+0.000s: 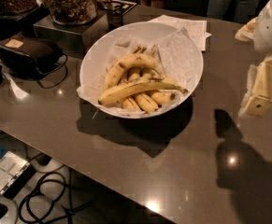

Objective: Pick banana from white bowl

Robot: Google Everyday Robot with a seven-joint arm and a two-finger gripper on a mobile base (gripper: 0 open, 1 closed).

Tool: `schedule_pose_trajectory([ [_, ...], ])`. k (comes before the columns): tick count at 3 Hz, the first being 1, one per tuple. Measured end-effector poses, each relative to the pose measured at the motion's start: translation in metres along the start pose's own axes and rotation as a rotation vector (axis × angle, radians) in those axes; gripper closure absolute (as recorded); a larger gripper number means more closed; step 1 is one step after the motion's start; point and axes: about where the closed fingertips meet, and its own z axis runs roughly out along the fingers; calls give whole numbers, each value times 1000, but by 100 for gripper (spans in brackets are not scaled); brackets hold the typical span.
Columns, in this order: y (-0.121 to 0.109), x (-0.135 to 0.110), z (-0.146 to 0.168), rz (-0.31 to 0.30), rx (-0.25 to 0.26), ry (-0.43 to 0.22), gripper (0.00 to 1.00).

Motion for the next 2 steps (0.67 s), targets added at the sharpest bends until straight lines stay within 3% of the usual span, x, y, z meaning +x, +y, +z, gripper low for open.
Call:
schedule_pose_trajectory([
  [2, 2, -50, -3, -81, -69, 26, 0],
])
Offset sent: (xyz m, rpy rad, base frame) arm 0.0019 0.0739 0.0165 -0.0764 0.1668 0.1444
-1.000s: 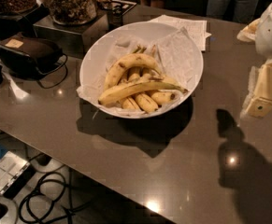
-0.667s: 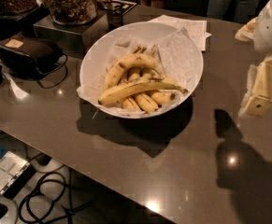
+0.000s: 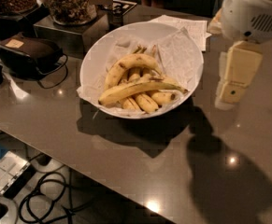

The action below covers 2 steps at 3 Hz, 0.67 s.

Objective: Pick banana from white bowl

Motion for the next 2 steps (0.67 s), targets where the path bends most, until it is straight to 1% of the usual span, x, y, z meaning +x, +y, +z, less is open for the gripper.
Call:
schedule_pose_trajectory([
  [1, -5, -30, 0, -52, -13, 9, 0],
  [2, -11, -36, -2, -56, 19, -12, 0],
])
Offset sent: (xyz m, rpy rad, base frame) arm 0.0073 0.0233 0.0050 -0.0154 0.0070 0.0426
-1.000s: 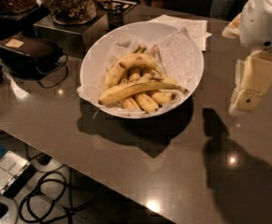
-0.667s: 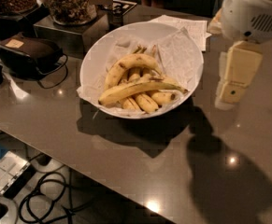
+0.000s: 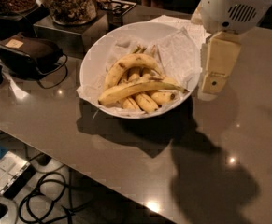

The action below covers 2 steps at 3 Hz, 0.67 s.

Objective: Pick banana from white bowl

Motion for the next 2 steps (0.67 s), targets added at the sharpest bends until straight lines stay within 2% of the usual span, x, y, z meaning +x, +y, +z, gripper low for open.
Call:
schedule_pose_trajectory([
  [1, -6, 0, 10, 24, -3, 10, 0],
  [2, -18, -16, 31, 43, -47, 4, 0],
])
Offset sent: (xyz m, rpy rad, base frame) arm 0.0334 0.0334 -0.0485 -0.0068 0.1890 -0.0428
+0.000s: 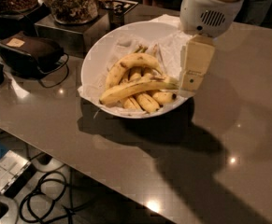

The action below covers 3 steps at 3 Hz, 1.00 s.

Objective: Pick banana from white bowl

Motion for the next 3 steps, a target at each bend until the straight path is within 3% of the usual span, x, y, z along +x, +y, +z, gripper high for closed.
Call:
schedule_pose_trajectory([
  [2, -14, -25, 30, 15, -78, -5, 0],
  [3, -15, -34, 40, 16, -108, -8, 8],
])
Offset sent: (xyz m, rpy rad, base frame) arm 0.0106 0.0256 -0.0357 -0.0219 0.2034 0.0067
